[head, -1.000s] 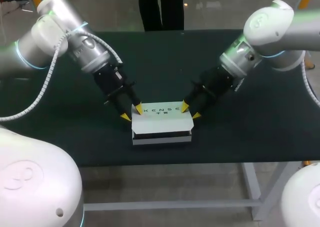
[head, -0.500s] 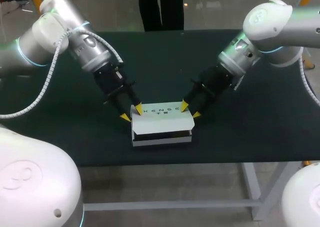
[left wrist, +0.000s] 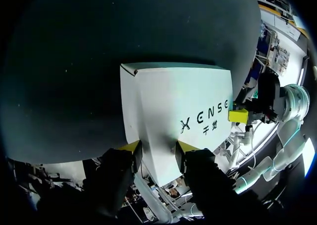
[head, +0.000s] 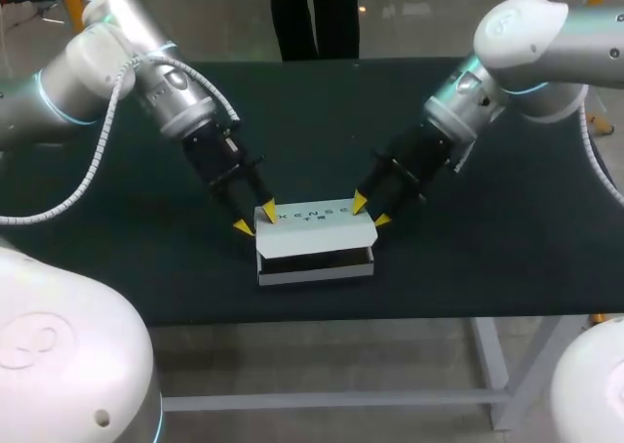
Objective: Assemble the packaging by folding the flat box into shape, placing the metal phone stand inside, and closing the box properly
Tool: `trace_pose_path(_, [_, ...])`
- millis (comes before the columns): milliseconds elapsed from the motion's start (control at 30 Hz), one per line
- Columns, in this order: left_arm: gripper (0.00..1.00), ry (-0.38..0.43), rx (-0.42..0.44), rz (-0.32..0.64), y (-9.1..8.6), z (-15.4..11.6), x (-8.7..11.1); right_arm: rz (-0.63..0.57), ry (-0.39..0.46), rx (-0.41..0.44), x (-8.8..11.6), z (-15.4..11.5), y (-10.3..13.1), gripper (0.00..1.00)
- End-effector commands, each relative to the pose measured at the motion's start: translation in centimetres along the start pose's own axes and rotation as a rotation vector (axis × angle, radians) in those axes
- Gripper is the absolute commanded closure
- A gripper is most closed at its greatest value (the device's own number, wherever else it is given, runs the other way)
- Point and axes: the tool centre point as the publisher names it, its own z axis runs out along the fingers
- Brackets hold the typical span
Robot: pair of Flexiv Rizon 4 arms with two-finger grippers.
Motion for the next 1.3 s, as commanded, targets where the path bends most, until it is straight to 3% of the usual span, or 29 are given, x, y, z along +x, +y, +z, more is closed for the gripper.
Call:
trace_pose_path(33, [0.54,-0.006,-0.029,-0.001,-0.4,-0.1,0.5,0.004,0.001,0.024,0.5,-0.1,0.3,0.56])
trace_pose_path(1300, [0.55,0.017,-0.16,-0.031,-0.7,-1.3,0.8,0.029,0.039,0.103,0.9,-0.9,0.3,0.56])
